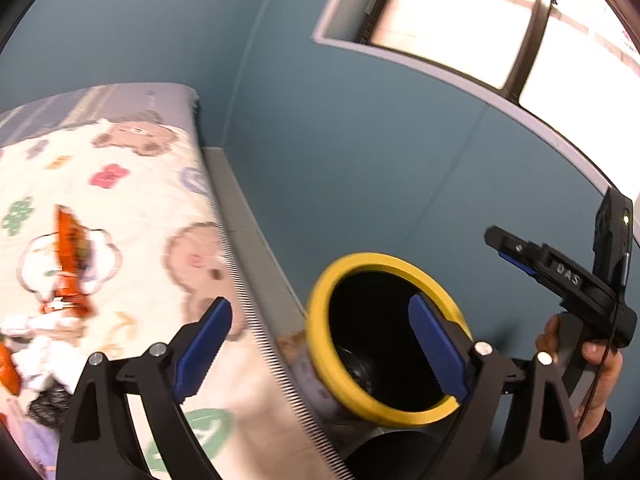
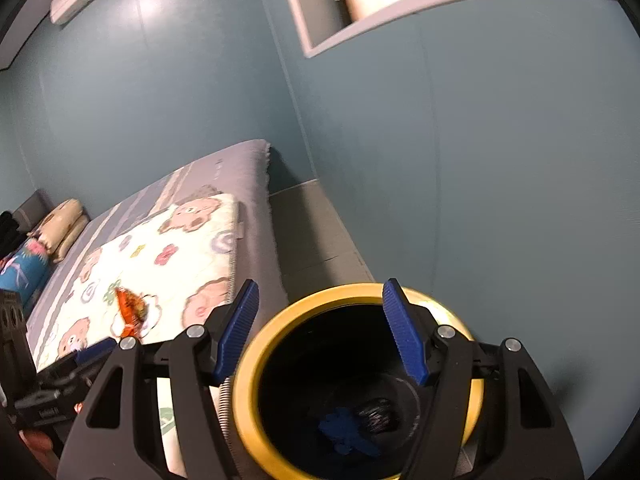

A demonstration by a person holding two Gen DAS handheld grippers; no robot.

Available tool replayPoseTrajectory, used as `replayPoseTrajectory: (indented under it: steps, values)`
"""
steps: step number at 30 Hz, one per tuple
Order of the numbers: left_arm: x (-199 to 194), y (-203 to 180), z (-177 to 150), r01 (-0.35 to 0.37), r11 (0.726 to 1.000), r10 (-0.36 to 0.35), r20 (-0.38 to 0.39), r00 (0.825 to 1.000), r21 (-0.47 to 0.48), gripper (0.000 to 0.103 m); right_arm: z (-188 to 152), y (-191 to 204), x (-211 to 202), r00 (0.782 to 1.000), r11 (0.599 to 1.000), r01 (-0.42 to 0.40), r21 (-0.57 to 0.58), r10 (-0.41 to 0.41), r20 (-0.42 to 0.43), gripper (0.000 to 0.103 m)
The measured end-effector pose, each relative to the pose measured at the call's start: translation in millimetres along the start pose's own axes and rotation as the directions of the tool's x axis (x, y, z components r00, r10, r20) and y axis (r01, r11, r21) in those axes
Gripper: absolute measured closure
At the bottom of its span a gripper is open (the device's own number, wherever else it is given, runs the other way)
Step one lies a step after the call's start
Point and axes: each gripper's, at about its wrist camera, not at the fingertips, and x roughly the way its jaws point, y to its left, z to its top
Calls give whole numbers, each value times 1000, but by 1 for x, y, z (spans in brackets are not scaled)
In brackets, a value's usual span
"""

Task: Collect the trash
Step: 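Move both open tools back over the items on the bed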

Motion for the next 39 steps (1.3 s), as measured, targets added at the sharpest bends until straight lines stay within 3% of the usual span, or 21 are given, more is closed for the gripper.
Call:
replayPoseTrajectory:
  steps: [6, 15, 28, 39]
  values:
    - [-39, 40, 1, -80, 996, 81, 39, 996, -45, 13, -8, 39, -5, 997, 996, -73, -50, 72, -11, 40]
    - [-102, 108, -6, -220, 968, 230, 83, 970, -119, 10, -21, 109, -9, 981, 971, -194, -142, 190, -43, 37]
    - [-155, 206, -33, -396, 889, 416, 46, 908, -232, 10, -54, 203, 1, 937, 907, -342, -247, 310, -159, 37]
    - [-171, 272, -60, -489, 820, 510, -9, 860, -298, 10, -95, 254, 28, 907, 864, -396, -310, 315, -279, 37]
